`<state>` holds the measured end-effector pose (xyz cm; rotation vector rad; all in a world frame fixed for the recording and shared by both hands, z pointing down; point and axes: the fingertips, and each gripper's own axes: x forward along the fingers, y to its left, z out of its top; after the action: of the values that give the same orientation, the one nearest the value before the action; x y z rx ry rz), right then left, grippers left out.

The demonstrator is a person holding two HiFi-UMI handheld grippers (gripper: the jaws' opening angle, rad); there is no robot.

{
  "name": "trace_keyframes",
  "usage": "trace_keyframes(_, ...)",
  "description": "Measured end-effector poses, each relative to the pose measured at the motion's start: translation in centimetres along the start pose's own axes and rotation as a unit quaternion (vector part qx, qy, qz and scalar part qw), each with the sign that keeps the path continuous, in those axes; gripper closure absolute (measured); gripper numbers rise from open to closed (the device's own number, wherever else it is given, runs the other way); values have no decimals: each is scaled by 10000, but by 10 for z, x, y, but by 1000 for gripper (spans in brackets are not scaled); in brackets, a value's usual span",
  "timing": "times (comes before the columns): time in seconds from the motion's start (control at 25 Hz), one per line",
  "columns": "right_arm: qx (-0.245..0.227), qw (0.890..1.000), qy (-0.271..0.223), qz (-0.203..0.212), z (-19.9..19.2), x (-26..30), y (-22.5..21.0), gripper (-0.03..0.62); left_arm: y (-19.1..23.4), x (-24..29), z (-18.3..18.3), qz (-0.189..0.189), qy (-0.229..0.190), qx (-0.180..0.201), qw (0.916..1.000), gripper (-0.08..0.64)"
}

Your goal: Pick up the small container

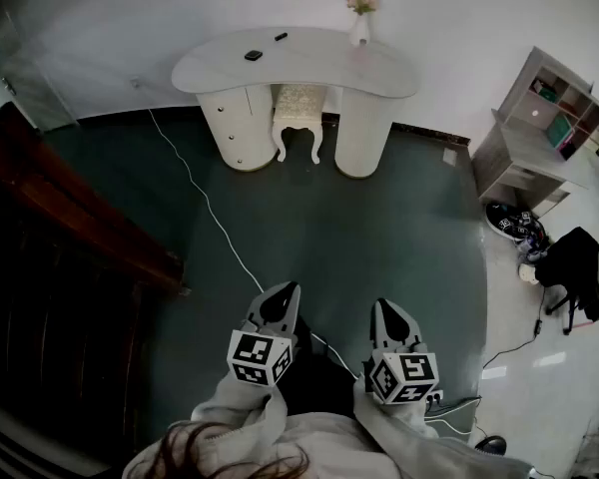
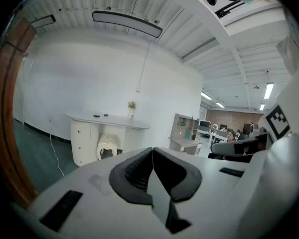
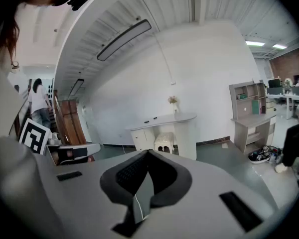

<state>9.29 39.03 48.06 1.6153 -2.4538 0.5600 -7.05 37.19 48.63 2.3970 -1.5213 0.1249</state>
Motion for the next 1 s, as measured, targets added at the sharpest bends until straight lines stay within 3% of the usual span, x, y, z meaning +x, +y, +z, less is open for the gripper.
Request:
trace_keyframes(0.16,108,9998,-165,-97,5,-8,-5,543,-5,-4,2,43,-40,-30,10000,543)
trace_keyframes(0.48,314,9991,-49,-283,-4,-9,-17,543,-11,1,1,4,-8,19,10000,543)
trace_keyframes(1.0,253,9985,-136,-470,26,43,-57,543,18,73,19,-47,41,180,9998,543)
